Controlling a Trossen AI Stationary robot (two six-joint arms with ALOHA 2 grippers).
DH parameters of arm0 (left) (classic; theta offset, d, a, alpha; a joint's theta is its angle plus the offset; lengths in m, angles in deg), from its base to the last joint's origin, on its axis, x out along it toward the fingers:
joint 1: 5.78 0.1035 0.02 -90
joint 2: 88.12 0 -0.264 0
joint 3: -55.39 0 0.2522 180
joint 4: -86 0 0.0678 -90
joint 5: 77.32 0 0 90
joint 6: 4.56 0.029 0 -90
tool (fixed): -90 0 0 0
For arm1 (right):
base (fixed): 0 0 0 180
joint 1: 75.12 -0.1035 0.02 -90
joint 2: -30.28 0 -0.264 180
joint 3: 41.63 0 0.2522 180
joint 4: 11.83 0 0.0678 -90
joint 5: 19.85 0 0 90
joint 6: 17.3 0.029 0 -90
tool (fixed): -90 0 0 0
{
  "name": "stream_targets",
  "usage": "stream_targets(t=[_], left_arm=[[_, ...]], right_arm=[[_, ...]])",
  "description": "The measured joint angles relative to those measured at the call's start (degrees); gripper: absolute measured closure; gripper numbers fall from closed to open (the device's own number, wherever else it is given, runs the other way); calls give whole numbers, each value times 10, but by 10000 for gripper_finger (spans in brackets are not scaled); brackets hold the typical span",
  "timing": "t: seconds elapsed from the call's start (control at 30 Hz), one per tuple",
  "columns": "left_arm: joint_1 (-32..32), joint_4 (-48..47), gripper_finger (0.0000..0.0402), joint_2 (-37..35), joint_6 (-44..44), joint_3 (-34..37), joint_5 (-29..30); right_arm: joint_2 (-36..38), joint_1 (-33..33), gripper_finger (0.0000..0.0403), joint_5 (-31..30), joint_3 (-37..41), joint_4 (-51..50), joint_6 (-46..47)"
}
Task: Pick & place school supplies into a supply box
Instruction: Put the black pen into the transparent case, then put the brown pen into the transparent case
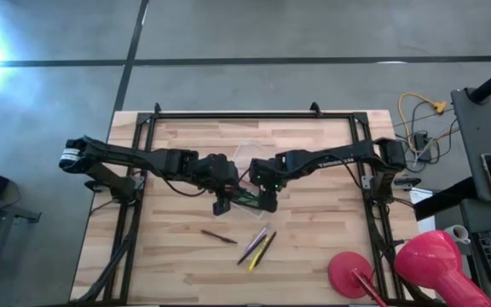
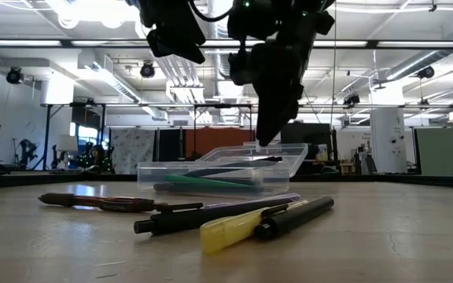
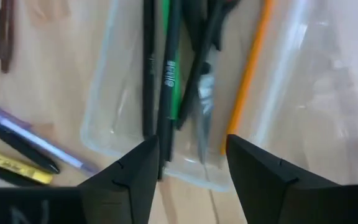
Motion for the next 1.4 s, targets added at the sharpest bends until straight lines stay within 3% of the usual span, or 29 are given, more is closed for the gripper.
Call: stream_targets(t=[0.5,0.8,1.0,1.4], left_arm=[[0,1,208,0,0,0,-1],[0,4,208,0,0,0,2],[0,12,208,0,0,0,2],[0,152,208,-1,-33,-3,1]], right_arm=[[-86,-4,239,51,-7,40,4],[-1,-2,246,-49,-9,60,8],[52,-8,248,-53,-8,50,21],[77,-65,266,-77,5,-57,83]])
